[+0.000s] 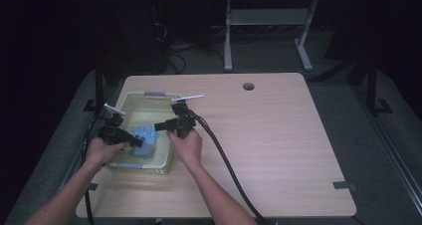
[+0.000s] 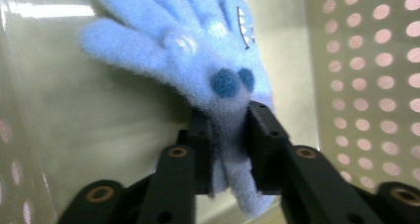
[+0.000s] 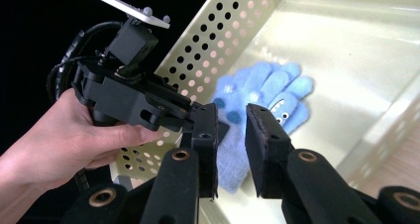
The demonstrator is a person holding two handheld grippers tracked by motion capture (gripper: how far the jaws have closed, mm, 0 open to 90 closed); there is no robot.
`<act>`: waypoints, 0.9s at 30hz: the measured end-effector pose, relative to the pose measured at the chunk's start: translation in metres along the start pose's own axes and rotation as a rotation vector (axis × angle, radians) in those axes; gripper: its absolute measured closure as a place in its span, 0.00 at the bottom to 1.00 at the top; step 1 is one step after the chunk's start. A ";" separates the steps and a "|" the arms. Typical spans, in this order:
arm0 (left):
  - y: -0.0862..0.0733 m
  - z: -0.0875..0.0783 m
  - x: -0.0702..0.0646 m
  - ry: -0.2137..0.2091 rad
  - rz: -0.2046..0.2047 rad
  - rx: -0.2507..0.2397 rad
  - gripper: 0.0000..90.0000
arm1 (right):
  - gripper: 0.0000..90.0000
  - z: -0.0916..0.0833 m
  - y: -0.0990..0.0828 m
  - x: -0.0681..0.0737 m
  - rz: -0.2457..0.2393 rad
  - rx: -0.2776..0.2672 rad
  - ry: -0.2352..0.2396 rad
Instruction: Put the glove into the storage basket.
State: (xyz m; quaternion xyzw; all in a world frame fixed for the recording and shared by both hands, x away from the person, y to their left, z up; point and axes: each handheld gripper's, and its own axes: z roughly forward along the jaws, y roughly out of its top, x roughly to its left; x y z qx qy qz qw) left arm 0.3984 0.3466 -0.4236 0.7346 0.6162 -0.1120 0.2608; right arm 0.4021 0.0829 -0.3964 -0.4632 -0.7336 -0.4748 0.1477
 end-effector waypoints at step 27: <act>0.006 -0.012 0.004 0.053 -0.046 -0.163 0.75 | 0.82 -0.034 0.000 -0.007 -0.011 -0.052 -0.004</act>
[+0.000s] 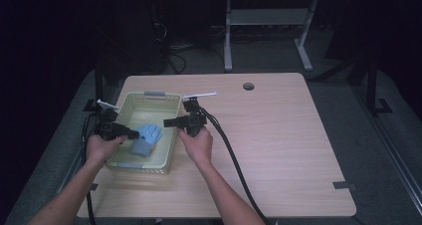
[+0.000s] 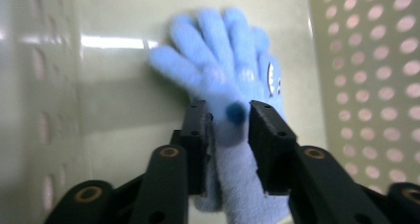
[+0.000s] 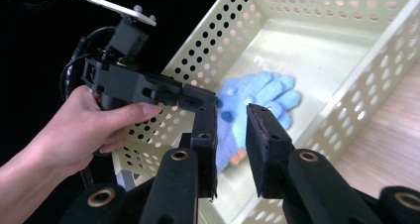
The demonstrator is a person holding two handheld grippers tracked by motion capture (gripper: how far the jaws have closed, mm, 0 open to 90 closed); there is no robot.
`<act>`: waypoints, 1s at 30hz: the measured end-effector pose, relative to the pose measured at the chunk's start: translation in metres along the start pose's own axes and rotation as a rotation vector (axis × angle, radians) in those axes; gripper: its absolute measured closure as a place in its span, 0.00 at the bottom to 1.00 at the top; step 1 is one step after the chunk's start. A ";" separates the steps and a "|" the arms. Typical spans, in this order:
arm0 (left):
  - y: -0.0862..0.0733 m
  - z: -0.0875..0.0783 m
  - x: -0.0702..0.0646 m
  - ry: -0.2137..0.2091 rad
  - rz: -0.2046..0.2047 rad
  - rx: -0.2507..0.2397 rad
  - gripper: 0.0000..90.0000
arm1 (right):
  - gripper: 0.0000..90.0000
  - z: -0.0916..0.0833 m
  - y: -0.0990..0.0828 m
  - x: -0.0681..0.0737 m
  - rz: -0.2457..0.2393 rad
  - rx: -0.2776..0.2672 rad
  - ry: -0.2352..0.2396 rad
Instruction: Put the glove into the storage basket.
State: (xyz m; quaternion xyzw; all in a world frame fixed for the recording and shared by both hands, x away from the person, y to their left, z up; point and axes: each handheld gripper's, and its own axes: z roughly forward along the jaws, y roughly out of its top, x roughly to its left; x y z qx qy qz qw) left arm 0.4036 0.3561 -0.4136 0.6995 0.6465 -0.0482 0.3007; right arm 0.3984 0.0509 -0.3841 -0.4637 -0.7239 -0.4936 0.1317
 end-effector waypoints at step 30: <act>0.002 0.001 -0.019 -0.083 0.024 0.008 0.65 | 0.76 -0.056 -0.010 -0.025 0.018 -0.065 -0.007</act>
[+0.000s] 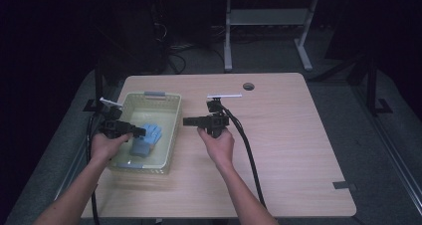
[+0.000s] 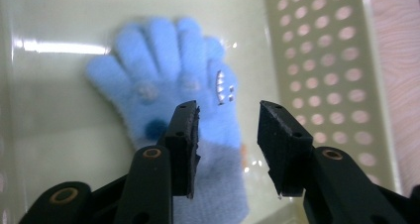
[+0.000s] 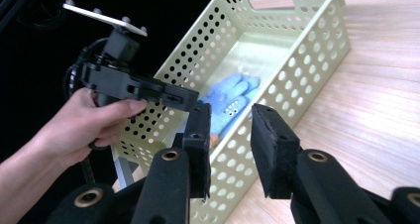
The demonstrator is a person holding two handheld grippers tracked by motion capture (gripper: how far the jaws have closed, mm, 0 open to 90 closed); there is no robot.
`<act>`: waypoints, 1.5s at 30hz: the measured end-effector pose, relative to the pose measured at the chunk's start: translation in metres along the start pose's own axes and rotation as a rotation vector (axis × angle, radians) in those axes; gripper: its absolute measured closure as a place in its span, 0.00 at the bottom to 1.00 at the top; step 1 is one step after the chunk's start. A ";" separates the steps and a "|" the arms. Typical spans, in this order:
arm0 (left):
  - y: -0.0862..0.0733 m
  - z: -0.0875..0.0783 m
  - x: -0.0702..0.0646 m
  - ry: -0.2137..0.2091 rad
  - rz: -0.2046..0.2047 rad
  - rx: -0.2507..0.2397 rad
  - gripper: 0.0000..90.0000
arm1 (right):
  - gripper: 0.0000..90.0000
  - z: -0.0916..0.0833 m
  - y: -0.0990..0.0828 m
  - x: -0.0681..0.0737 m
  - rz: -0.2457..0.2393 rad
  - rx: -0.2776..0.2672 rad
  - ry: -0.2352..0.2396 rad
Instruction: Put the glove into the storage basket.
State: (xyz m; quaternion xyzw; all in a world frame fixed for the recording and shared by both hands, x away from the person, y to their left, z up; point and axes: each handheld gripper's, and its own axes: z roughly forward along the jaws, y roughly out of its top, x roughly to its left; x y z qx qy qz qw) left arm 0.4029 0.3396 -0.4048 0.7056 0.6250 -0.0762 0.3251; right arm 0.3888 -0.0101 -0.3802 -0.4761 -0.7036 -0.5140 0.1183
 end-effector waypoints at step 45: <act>-0.009 0.007 -0.102 -0.238 0.171 -0.126 0.40 | 0.48 -0.101 -0.016 -0.066 0.071 -0.100 -0.015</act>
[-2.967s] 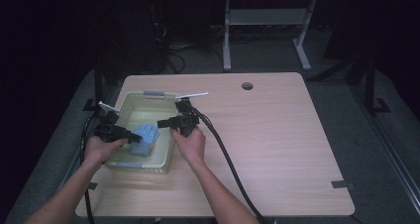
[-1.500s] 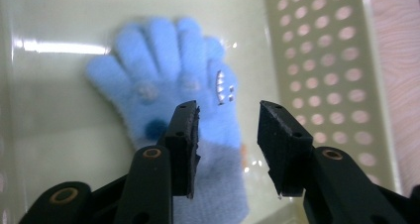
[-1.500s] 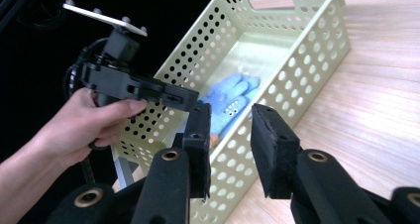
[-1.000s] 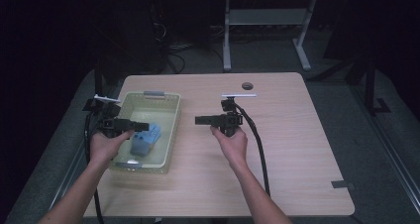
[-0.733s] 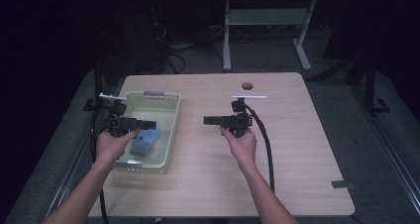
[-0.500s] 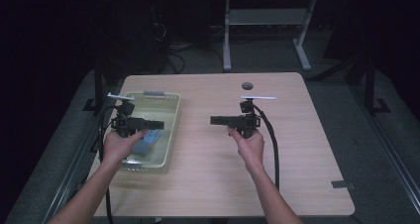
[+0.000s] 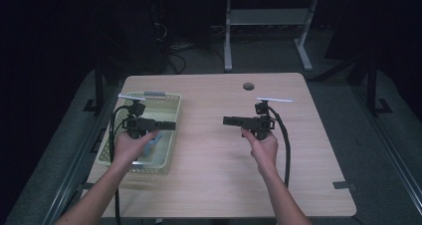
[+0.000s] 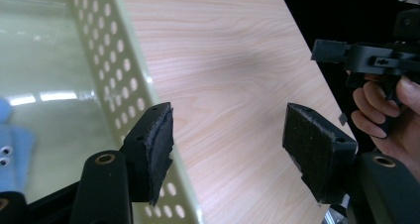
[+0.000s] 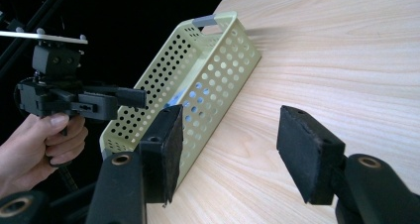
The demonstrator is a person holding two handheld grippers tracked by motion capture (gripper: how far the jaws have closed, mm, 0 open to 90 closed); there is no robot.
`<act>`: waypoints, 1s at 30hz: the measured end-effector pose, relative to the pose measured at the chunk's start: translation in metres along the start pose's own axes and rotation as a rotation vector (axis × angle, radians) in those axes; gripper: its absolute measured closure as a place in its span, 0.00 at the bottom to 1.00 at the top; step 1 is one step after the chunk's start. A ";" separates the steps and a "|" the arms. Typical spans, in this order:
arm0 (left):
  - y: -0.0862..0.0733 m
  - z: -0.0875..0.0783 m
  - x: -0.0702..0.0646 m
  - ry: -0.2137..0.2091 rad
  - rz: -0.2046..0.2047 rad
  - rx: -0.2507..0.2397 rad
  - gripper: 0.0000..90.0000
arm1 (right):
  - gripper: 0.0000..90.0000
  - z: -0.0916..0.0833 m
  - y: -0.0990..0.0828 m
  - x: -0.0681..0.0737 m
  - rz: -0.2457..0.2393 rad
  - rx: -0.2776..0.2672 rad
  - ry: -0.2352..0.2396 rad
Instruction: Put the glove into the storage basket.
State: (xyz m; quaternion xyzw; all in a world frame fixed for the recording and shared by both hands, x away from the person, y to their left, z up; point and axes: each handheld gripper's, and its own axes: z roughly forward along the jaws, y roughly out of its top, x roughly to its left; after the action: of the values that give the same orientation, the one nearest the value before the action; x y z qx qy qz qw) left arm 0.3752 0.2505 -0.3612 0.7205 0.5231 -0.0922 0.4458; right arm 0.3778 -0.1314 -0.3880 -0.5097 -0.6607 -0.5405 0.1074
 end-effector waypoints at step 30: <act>-0.001 0.033 -0.035 -0.079 0.067 0.011 0.36 | 0.43 -0.054 -0.010 -0.027 0.035 -0.056 -0.026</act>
State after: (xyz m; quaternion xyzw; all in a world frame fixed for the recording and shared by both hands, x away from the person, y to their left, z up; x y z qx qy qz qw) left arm 0.3702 0.2025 -0.3595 0.7360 0.4800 -0.1082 0.4650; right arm 0.3600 -0.1903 -0.3916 -0.5309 -0.6377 -0.5501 0.0942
